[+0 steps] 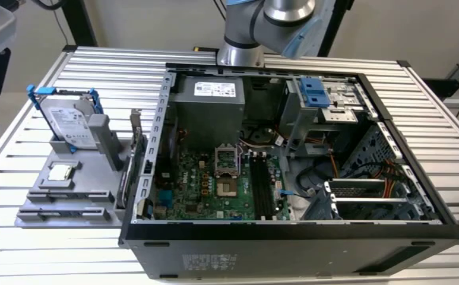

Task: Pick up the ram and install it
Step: 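Pick up the ram and move it above insertion slot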

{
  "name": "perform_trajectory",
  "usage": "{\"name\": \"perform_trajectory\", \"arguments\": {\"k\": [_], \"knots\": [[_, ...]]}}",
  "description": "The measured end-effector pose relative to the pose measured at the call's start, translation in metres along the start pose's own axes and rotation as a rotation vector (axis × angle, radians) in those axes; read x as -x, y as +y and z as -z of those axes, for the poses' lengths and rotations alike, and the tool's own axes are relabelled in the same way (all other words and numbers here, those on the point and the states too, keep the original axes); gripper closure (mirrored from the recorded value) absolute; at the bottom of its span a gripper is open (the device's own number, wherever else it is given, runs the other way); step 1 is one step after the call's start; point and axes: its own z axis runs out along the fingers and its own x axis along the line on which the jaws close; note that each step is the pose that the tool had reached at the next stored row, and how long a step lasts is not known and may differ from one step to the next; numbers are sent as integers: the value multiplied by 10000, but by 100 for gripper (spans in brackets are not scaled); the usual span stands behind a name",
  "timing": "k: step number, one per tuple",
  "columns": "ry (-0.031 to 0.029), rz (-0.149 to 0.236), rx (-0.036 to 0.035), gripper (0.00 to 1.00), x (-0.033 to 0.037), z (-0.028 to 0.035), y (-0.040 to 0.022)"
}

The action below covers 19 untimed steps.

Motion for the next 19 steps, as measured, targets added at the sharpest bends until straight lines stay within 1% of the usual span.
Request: {"name": "perform_trajectory", "arguments": {"k": [4, 6, 8, 12, 15, 16, 17, 19], "knots": [[12, 290, 0, 100, 4, 1, 1], [-10, 431, -39, 100, 10, 0, 7], [-59, 563, -113, 100, 19, 0, 13], [-205, 789, -328, 100, 44, -3, 32], [-286, 923, -451, 100, 58, -5, 43], [-299, 945, -477, 100, 63, -5, 46], [-297, 963, -492, 100, 66, -5, 49], [-263, 996, -519, 100, 73, -5, 55]]}}
